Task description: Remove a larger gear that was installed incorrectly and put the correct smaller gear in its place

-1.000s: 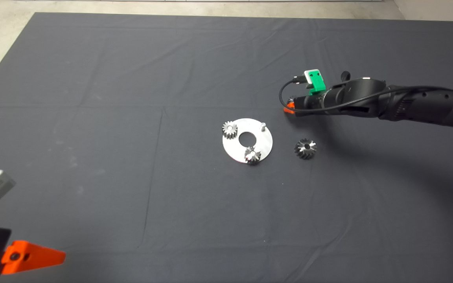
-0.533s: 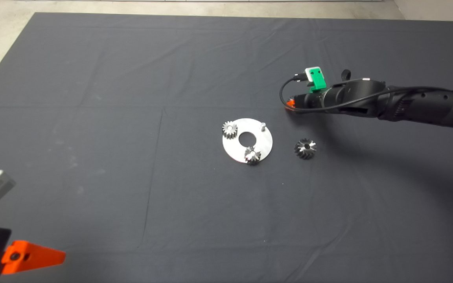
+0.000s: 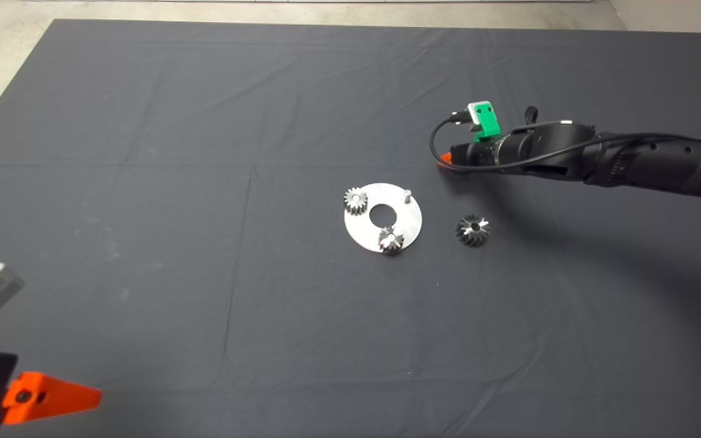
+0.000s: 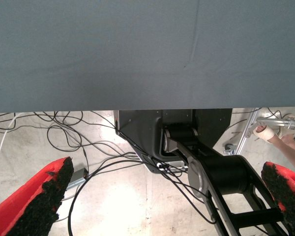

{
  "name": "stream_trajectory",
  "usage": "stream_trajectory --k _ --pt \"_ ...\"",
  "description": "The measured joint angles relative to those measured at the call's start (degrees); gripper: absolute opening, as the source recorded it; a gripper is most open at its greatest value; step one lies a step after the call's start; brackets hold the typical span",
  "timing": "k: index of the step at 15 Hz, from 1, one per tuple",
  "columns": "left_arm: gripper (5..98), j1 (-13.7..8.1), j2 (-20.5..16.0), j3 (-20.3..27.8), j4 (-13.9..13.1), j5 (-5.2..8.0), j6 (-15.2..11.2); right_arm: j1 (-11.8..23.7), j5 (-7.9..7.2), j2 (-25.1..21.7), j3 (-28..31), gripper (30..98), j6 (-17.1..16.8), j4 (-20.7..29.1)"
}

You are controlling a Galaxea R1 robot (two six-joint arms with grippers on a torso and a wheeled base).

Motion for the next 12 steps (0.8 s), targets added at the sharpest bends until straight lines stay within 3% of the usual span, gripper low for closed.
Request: stream_trajectory --k 5,7,8,12 --pt "98.1 0.00 -0.01 0.00 0.00 -0.02 0.00 0.00 0.69 0.05 -1.27 65.2 0.02 -0.01" --pt "98.1 0.00 0.00 0.00 0.00 0.00 -0.15 0.00 2.06 0.05 -1.52 60.7 0.05 -0.01" --pt "98.1 0.00 0.00 0.00 0.00 0.00 -0.15 0.00 2.71 0.16 -1.77 60.3 0.05 -0.01" --pt "98.1 0.00 0.00 0.00 0.00 0.02 -0.15 0.00 2.96 0.83 -2.07 60.3 0.08 -0.04"
